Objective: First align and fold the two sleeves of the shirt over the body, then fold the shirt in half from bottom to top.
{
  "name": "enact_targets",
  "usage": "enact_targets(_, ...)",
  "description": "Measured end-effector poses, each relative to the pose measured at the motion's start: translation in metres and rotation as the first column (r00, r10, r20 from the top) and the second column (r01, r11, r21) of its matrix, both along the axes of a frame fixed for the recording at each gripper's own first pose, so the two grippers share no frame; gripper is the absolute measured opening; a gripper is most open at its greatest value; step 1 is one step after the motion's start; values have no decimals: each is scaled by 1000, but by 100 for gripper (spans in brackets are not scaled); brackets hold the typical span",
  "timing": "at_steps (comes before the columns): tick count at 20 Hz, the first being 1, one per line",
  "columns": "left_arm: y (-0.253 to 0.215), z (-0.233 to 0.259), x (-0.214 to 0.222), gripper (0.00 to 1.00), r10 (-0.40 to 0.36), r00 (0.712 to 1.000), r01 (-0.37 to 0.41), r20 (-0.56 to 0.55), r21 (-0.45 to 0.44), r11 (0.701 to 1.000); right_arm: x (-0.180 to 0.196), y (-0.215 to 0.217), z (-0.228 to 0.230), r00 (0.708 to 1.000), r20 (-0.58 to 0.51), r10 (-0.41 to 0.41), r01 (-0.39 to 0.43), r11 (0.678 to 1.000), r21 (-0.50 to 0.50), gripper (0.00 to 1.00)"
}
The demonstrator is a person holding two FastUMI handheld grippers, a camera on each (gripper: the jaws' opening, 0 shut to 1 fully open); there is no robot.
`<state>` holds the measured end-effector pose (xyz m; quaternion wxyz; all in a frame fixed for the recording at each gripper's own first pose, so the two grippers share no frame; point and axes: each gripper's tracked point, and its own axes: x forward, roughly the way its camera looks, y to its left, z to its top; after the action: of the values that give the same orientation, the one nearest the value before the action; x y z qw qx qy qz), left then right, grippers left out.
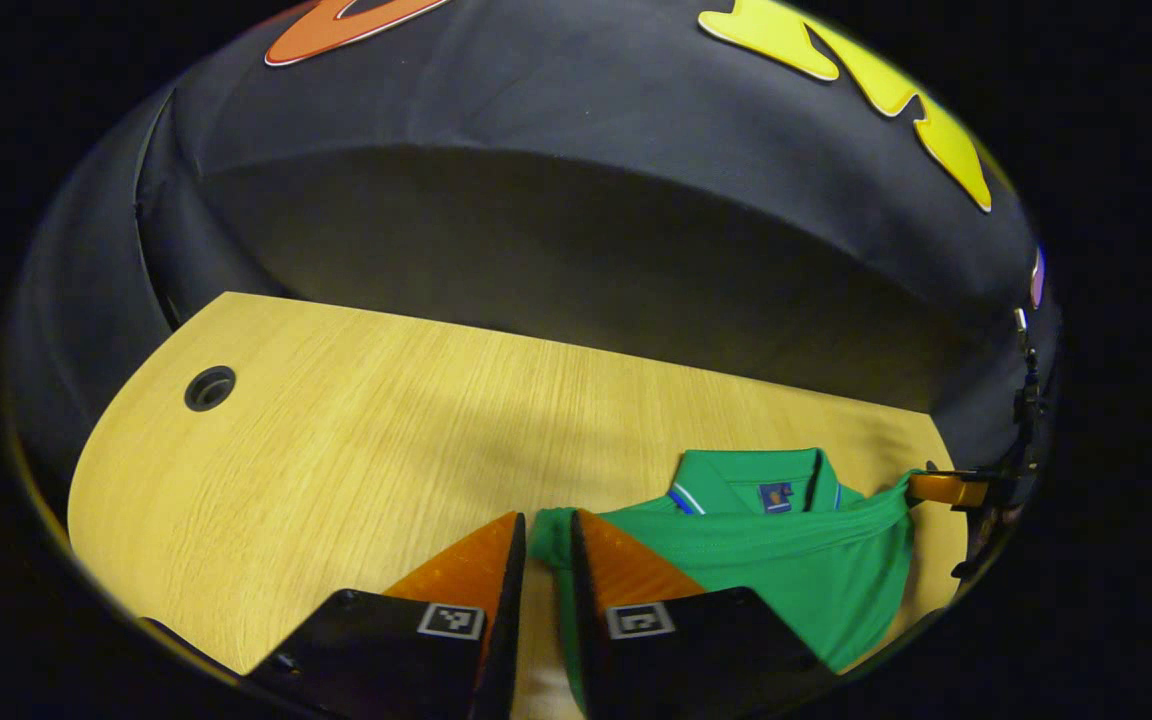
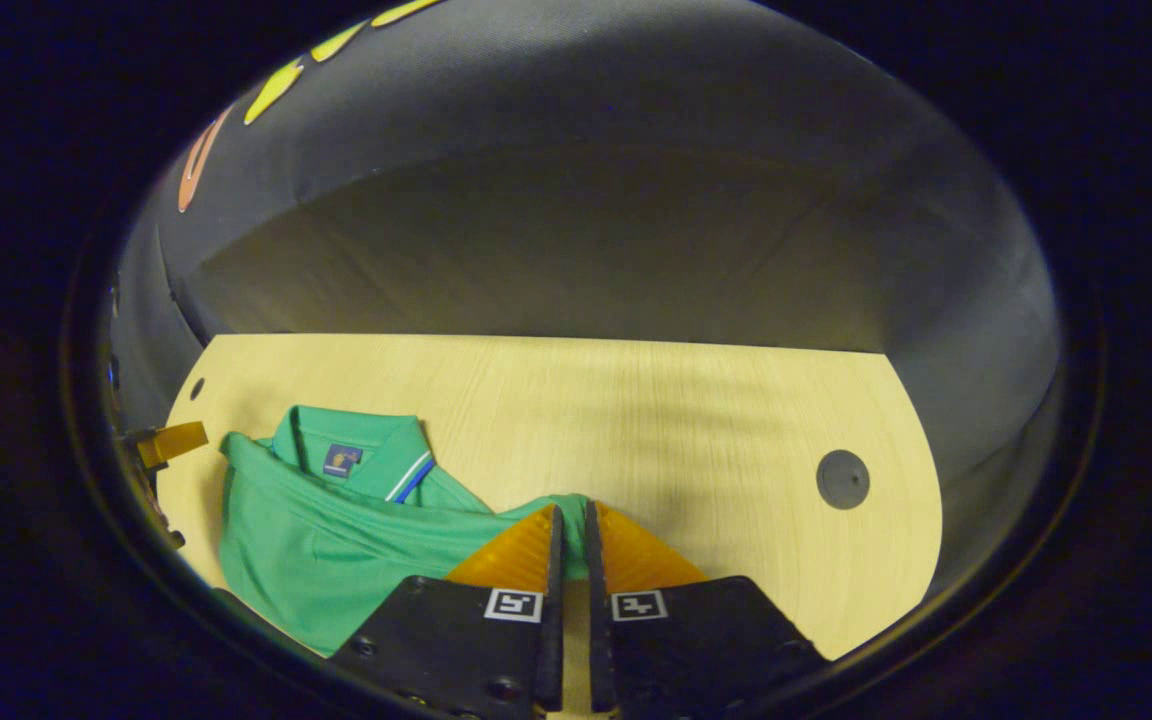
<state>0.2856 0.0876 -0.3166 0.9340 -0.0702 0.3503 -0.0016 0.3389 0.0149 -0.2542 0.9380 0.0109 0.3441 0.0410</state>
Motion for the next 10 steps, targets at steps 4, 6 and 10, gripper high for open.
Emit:
enact_targets(4,3,28,-10,99,33,999,-33,42,-14,999,-19,-2,21,998,64,-9,12,999,-39,40)
enact_targets(6,7,50,-16,100,24,996,-27,87,33,999,-36,5,37,996,88,2,1,999,-35,77)
enact_targets(10,-3,123,-30,100,-12,977,-14,213,120,993,-71,15,99,974,226,5,5,999,-44,97)
